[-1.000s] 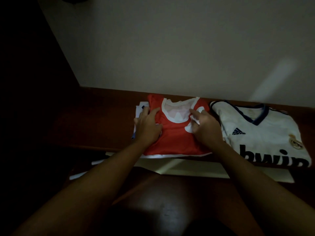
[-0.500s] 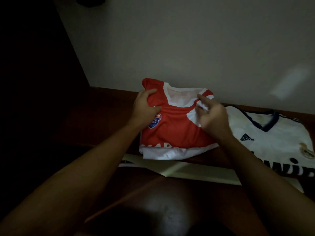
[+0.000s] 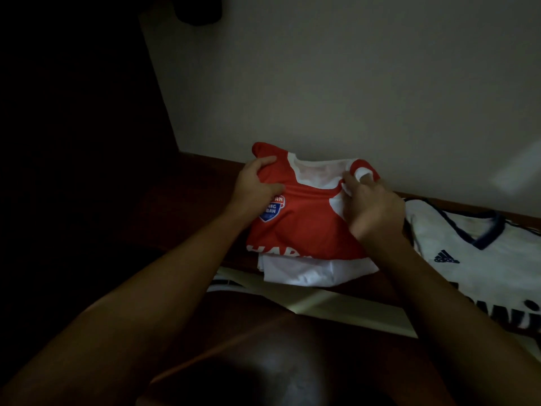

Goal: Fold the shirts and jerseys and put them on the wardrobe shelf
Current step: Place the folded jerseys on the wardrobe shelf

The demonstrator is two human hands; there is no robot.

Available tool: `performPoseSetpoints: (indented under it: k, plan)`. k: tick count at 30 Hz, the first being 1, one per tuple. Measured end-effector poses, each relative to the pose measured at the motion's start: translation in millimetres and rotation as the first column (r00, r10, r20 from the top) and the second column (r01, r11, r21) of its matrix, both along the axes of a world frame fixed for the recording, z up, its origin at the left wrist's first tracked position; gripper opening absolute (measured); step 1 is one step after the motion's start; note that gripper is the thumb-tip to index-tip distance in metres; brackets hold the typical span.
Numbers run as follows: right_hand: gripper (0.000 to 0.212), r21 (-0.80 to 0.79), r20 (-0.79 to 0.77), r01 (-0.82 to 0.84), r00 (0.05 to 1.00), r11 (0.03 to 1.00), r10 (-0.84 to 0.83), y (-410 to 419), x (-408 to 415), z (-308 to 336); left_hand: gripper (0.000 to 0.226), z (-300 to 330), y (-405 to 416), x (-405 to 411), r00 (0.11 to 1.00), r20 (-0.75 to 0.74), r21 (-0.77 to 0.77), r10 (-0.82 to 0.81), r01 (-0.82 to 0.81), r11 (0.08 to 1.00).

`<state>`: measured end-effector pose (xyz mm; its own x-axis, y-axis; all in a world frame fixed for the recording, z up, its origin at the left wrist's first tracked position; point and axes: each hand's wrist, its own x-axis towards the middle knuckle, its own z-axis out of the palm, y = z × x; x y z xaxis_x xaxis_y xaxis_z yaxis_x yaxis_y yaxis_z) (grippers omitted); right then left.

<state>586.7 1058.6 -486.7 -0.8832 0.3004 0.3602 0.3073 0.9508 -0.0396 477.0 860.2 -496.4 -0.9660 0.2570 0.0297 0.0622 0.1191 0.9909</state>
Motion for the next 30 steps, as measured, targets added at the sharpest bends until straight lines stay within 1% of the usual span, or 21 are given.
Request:
performPoseSetpoints:
  k: [2, 4, 6, 8, 11, 14, 17, 25, 27, 28, 29, 30]
  plan:
    - [0.047, 0.054, -0.033, -0.013, 0.999, 0.998, 0.015, 3.0, 3.0, 5.1, 0.069, 3.8, 6.1, 0.5, 1.0, 0.009, 0.036, -0.022, 0.022, 0.999]
    - [0.048, 0.022, 0.004, -0.013, 1.0, 1.0, 0.013, 5.7, 1.2, 11.5, 0.069, 6.1, 9.7, -1.4, 0.999, 0.012, 0.062, -0.039, 0.038, 0.997]
    - [0.045, -0.115, 0.019, -0.026, 0.999, 0.993, 0.029, 7.7, -3.0, 15.2, 0.068, 8.7, 8.5, -3.9, 0.999, 0.026, 0.089, -0.035, 0.032, 0.996]
    - [0.041, -0.251, -0.066, -0.071, 0.996, 0.965, 0.056, 5.1, -8.6, 15.3, 0.068, 10.6, 1.5, -8.2, 0.998, 0.051, 0.099, -0.019, 0.014, 0.995]
    - [0.036, -0.376, -0.162, -0.14, 0.983, 0.916, 0.084, -7.6, -19.6, 9.8, 0.068, 12.0, -17.4, -15.7, 0.997, 0.083, 0.086, 0.01, -0.018, 0.996]
    - [0.033, -0.508, -0.208, -0.191, 0.974, 0.84, 0.096, -28.4, -35.2, 3.2, 0.068, 12.3, -43.6, -25.2, 0.993, 0.092, 0.043, 0.075, -0.079, 0.996]
    - [0.032, -0.605, -0.257, -0.266, 0.957, 0.75, 0.133, -54.3, -53.6, -6.8, 0.069, 16.0, -74.8, -34.6, 0.985, 0.119, -0.004, 0.122, -0.122, 0.992]
    - [0.037, -0.763, -0.297, -0.315, 0.946, 0.565, 0.127, -130.6, -97.4, -20.7, 0.067, 25.2, -155.0, -68.2, 0.965, 0.11, -0.1, 0.236, -0.226, 0.969]
    - [0.04, -0.795, -0.25, -0.286, 0.958, 0.534, 0.141, -140.4, -101.1, -28.9, 0.066, 14.1, -168.7, -76.6, 0.964, 0.118, -0.145, 0.236, -0.219, 0.965]
    - [0.042, -0.818, -0.189, -0.251, 0.967, 0.518, 0.169, -142.9, -101.1, -34.7, 0.065, 4.8, -172.9, -78.4, 0.966, 0.117, -0.193, 0.229, -0.204, 0.96]
    - [0.045, -0.825, -0.107, -0.204, 0.972, 0.527, 0.209, -144.0, -100.9, -41.6, 0.066, -7.2, -176.0, -79.5, 0.971, 0.102, -0.296, 0.219, -0.18, 0.938]
    - [0.051, -0.792, -0.009, -0.156, 0.97, 0.591, 0.244, -144.2, -99.7, -49.1, 0.069, -20.9, -177.5, -78.0, 0.977, 0.067, -0.469, 0.201, -0.146, 0.871]
